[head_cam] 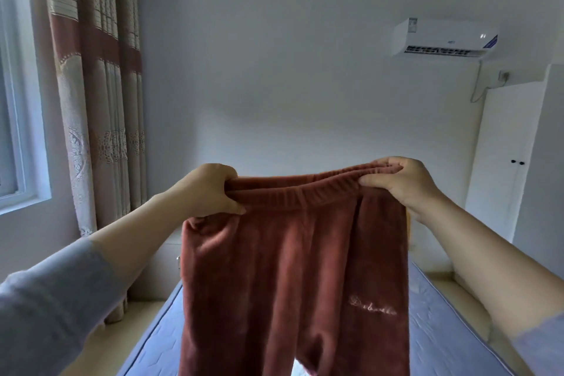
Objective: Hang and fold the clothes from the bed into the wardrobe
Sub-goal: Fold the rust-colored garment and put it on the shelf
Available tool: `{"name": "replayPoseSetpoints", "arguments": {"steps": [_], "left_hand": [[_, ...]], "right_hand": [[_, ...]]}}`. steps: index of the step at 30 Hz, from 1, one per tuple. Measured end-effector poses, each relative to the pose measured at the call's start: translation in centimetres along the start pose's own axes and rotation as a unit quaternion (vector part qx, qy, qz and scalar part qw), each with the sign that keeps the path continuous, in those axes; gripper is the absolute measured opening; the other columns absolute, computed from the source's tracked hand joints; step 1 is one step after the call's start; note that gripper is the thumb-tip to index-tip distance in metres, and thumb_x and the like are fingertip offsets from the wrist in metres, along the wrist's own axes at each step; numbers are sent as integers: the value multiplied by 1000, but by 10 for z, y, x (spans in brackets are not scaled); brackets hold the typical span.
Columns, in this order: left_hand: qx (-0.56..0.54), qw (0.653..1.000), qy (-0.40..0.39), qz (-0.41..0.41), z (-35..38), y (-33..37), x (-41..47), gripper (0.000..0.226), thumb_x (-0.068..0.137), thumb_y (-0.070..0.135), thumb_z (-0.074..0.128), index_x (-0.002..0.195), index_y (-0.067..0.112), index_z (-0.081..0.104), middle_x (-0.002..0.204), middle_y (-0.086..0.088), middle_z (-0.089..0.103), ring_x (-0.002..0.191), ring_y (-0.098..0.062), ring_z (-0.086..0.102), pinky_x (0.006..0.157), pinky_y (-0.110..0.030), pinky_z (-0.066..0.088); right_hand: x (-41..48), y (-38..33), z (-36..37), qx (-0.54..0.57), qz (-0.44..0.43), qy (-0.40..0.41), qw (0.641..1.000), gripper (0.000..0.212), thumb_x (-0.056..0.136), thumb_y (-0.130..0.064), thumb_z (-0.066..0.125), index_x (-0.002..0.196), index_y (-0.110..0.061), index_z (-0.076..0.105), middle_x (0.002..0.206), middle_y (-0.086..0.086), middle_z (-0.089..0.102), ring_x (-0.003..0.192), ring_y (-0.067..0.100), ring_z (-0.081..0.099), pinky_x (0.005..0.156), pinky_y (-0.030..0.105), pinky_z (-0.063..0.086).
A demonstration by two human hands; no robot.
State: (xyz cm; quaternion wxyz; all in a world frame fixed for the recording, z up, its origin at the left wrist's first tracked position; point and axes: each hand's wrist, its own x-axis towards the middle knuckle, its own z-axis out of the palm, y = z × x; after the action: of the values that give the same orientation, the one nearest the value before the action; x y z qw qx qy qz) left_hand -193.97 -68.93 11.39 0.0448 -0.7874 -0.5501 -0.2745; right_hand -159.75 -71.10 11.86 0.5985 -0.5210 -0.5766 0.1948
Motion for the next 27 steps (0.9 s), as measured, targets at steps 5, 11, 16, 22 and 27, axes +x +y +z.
{"name": "replayPoseSetpoints", "arguments": {"steps": [5, 11, 16, 22, 27], "left_hand": [[17, 997, 70, -27, -3, 1, 11, 29, 72, 35, 75, 65, 18, 52, 66, 4, 54, 71, -24, 55, 61, -33, 44], [-212, 968, 57, -120, 4, 8, 3, 35, 82, 43, 71, 71, 11, 66, 59, 2, 56, 54, -16, 53, 48, -22, 38], [-649, 717, -61, -247, 18, 28, -4, 31, 92, 33, 62, 96, 2, 69, 86, -13, 72, 72, -20, 68, 69, -31, 59], [-742, 599, -62, -295, 13, 66, -2, 30, 98, 26, 52, 76, 7, 61, 57, -6, 63, 55, -15, 61, 62, -28, 54], [-739, 648, -5, -181, 22, 98, -12, 9, 96, 5, 55, 96, 3, 64, 80, -10, 64, 59, -14, 64, 51, -22, 55]], "right_hand": [[4, -18, 3, -45, -83, 67, 993, 21, 69, 0, 76, 77, -18, 69, 70, -4, 68, 68, 13, 65, 66, 20, 51], [0, -14, -6, -132, -106, 100, 980, 11, 73, -7, 70, 78, -14, 63, 67, -4, 62, 65, 12, 58, 56, 21, 43], [2, 0, -14, -17, 66, 102, 992, 22, 76, -22, 81, 85, -11, 64, 86, 0, 65, 79, 16, 60, 66, 26, 46], [-7, -19, -11, 294, 271, 32, 916, 11, 92, -19, 66, 86, -10, 62, 82, 7, 65, 69, 18, 61, 84, 35, 55], [-45, -41, 28, 352, 152, -94, 919, 7, 93, -2, 58, 95, -8, 62, 72, 5, 65, 56, 8, 64, 51, 23, 55]]}}
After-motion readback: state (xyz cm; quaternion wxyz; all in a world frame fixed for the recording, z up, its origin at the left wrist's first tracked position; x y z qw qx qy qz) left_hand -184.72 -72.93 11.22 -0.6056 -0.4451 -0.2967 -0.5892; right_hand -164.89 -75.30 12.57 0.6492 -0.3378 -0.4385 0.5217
